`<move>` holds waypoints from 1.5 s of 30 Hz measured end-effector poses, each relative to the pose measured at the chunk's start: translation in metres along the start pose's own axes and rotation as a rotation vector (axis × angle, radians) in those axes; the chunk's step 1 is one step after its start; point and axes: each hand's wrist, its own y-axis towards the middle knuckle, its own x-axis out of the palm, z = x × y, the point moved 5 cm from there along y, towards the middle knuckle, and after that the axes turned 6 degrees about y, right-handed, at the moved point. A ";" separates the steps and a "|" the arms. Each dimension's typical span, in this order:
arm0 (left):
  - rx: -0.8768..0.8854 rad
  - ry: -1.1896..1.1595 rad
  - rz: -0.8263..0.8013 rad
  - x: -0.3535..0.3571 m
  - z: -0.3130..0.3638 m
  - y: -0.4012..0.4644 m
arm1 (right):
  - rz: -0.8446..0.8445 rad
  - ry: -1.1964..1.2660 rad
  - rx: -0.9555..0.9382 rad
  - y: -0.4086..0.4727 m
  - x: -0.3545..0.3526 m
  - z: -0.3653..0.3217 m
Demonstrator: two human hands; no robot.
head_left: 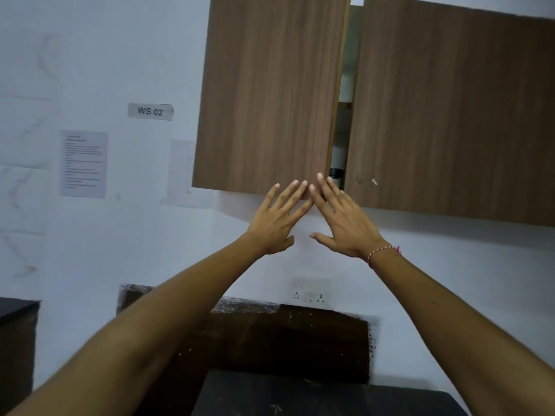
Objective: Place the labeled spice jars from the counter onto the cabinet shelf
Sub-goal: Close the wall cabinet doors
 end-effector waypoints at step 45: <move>-0.091 -0.006 -0.218 0.176 0.069 0.163 | -0.107 -0.014 0.146 0.067 0.194 0.151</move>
